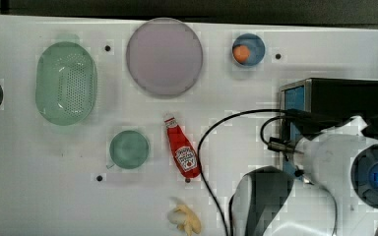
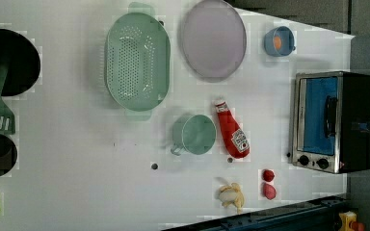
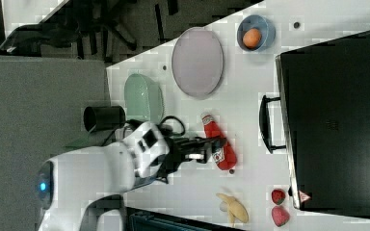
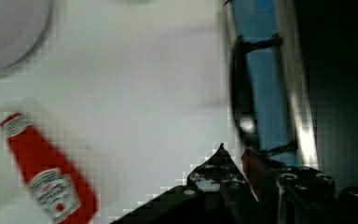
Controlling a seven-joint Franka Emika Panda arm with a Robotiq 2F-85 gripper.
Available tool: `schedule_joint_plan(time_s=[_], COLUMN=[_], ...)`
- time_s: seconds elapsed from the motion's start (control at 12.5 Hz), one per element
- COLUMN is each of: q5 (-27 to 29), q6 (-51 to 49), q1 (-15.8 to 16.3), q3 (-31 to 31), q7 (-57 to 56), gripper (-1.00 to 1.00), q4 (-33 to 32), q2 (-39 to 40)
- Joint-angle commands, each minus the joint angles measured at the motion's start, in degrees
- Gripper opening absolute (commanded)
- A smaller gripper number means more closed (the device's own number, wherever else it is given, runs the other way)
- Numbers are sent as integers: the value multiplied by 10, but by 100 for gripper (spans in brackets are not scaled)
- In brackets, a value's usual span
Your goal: Flap open oven.
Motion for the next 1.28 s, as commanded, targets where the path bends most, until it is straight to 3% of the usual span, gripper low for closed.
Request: schedule_joint_plan(time_s=[0.08,1.28], q5=[7,8], q6=[38,158], q1=[-3,-1], q3=[-21,-39], q7=[-70,-72], gripper=[-65,-65], q4=[5,4], q2=[28,191])
